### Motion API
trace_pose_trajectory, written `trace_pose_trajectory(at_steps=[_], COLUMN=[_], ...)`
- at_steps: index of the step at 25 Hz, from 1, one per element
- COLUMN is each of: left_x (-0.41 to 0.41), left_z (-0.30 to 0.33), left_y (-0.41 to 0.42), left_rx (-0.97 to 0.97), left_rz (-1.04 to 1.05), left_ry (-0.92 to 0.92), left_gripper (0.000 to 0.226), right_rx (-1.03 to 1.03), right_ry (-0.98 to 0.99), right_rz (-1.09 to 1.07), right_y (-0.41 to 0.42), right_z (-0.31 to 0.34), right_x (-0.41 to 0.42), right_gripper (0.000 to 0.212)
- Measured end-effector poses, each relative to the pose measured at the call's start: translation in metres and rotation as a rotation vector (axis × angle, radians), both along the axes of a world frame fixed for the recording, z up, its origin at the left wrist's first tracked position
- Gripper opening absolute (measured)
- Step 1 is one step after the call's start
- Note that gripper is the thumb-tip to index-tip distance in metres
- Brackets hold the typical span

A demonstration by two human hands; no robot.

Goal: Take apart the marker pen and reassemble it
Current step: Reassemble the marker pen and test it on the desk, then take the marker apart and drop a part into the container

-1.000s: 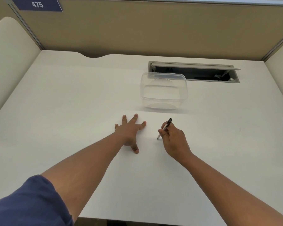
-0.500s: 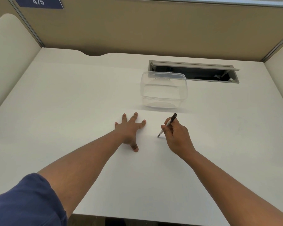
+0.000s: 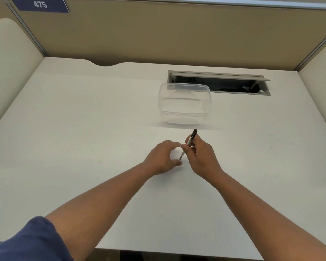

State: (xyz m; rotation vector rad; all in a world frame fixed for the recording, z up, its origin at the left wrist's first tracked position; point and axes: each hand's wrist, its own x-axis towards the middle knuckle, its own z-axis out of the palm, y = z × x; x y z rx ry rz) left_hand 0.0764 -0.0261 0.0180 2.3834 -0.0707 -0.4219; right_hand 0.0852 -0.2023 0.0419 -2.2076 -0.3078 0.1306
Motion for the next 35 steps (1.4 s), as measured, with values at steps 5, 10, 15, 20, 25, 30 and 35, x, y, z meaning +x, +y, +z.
trace_pose_trajectory(at_steps=[5, 10, 15, 20, 25, 30, 35], left_x=[-0.008, -0.011, -0.010, -0.014, -0.020, -0.023, -0.031], left_z=[0.005, 0.001, 0.000, 0.007, 0.013, 0.015, 0.018], left_y=[-0.016, -0.018, -0.013, -0.011, -0.011, -0.009, 0.001], left_rx=[-0.147, -0.188, -0.429, -0.731, -0.921, -0.936, -0.376], left_rz=[0.017, 0.054, 0.323, 0.465, 0.564, 0.586, 0.299], left_ry=[-0.077, -0.104, 0.065, 0.306, 0.439, 0.524, 0.322], left_gripper=[0.015, 0.014, 0.008, 0.017, 0.012, 0.010, 0.052], right_rx=[0.014, -0.002, -0.036, -0.155, -0.157, -0.188, -0.247], right_ry=[0.026, 0.048, 0.138, 0.131, 0.134, 0.092, 0.061], right_rz=[0.000, 0.012, 0.003, 0.028, -0.006, -0.002, -0.032], right_y=[-0.001, -0.002, -0.006, -0.001, 0.001, 0.003, -0.001], right_z=[0.000, -0.002, -0.007, -0.012, -0.012, -0.011, -0.010], right_x=[-0.001, -0.003, -0.009, -0.015, -0.015, -0.018, -0.019], right_gripper=[0.010, 0.005, 0.036, 0.018, 0.011, 0.009, 0.016])
